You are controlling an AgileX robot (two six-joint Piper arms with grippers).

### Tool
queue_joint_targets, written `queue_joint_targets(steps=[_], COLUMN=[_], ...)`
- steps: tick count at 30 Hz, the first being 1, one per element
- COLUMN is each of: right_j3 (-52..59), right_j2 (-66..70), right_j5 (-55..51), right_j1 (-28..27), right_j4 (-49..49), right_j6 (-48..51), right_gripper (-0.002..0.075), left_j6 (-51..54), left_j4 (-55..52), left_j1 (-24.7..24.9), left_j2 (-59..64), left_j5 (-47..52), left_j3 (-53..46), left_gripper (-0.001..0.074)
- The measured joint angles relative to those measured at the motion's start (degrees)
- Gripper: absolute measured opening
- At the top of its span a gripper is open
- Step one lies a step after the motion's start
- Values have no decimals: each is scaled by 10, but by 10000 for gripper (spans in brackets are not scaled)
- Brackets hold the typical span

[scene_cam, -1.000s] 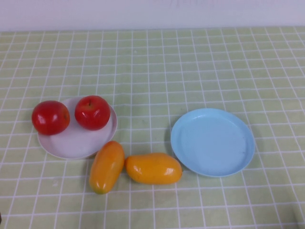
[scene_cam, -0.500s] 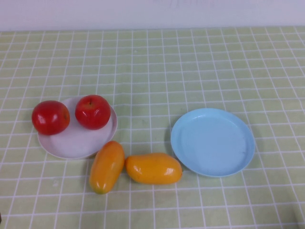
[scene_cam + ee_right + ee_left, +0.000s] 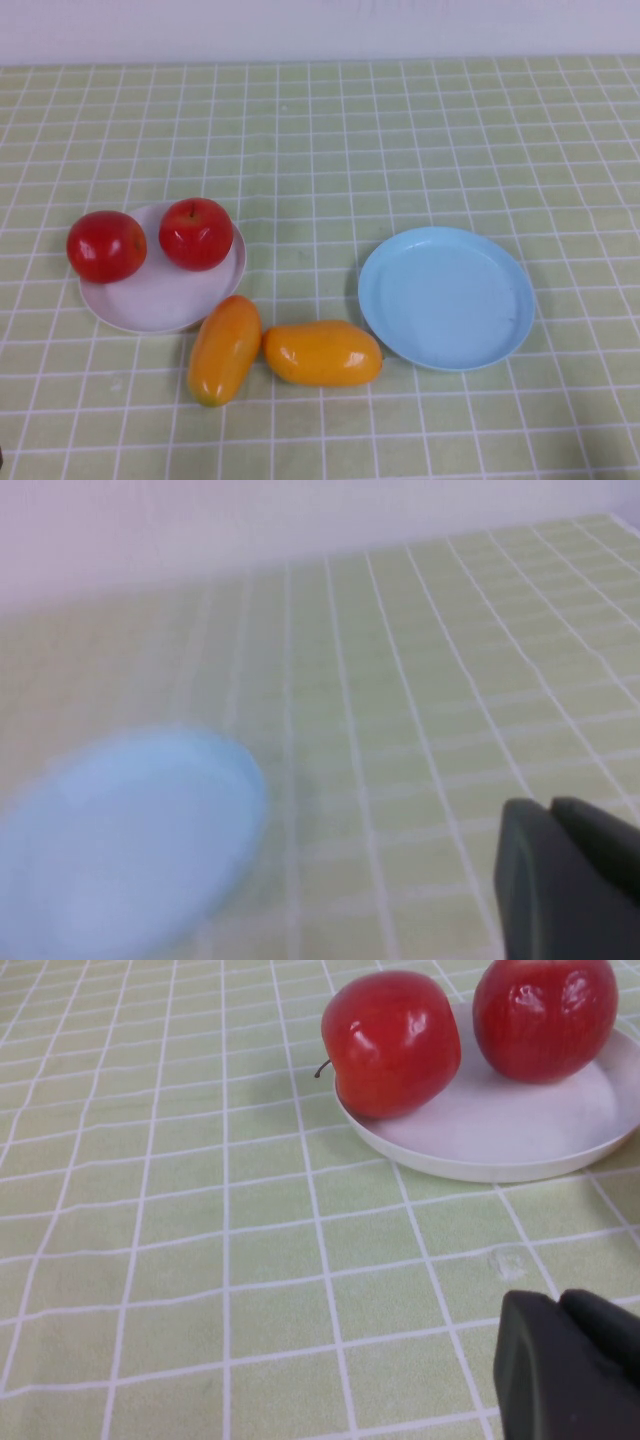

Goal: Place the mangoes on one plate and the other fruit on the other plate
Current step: Put another type of fruit in the right plate

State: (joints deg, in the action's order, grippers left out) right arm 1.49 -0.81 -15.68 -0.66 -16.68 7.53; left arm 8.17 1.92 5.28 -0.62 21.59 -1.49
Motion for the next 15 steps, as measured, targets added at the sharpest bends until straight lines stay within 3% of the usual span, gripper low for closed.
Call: queue_joint_targets(steps=[7, 12, 15], right_j3=[0, 0, -3], right_j2=[0, 0, 0], right_j5=[111, 121, 75], right_j1=[0, 0, 0], right_j4=[-236, -294, -314], right_j6=[0, 0, 0], right_gripper=[-17, -17, -17], left_j6=[0, 0, 0], left_j4=[0, 0, 0], left_j1=[0, 0, 0], left_j2=[0, 0, 0], left_j5=[0, 0, 0], left_j3=[0, 0, 0], left_gripper=[1, 1, 1])
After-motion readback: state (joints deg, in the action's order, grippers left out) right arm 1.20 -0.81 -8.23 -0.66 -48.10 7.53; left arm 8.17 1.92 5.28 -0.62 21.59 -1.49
